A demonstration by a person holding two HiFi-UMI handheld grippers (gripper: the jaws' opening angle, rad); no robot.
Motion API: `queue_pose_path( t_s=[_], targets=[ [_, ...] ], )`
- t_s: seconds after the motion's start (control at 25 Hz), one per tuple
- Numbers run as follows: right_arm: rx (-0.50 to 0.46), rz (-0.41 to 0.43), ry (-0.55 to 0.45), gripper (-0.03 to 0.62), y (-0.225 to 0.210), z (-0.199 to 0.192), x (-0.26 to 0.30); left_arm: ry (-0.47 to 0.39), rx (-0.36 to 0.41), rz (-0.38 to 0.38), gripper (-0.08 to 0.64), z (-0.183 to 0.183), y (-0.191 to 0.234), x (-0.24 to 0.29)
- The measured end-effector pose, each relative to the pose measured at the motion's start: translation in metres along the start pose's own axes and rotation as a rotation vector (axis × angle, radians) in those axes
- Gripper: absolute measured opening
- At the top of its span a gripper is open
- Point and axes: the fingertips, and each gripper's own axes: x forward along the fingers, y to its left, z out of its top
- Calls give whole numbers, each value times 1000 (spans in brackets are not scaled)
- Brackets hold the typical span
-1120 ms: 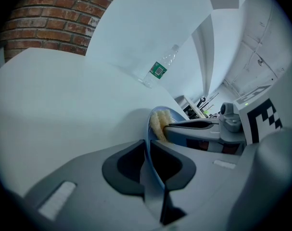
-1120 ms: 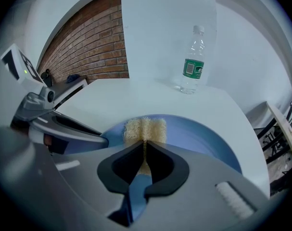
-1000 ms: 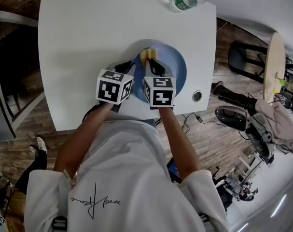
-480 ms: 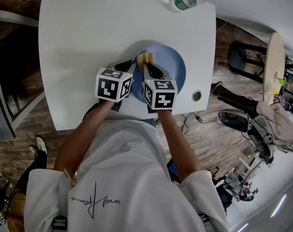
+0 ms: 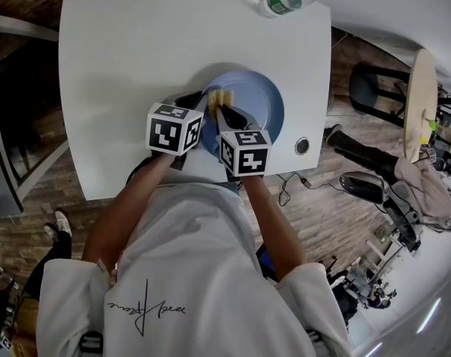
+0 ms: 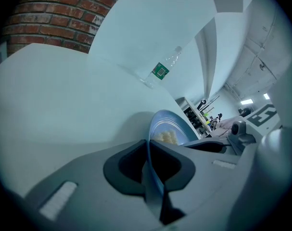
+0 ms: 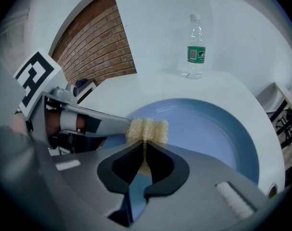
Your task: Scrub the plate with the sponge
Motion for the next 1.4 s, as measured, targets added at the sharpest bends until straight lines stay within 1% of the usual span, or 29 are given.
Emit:
queue_pose_path(
  t_s=[0.24,0.44,0.76,1.0,1.4],
  targets=[
    [-68,24,38,26,8,-12,-2,-1,-5,1,38,0,1,1],
    [-73,46,53,26,10,-16,-3,-2,-7,1,38,2,1,3],
    [-119,94,86,26,28,-28,-6,-4,-11,4,38,0,1,0],
    [-204,111,97,26,38,-34,-8,-3,-4,17,37,-1,1,0],
    [-232,171,147,26,42,-43,-12,-5,1,18,35,0,0,-1]
  ],
)
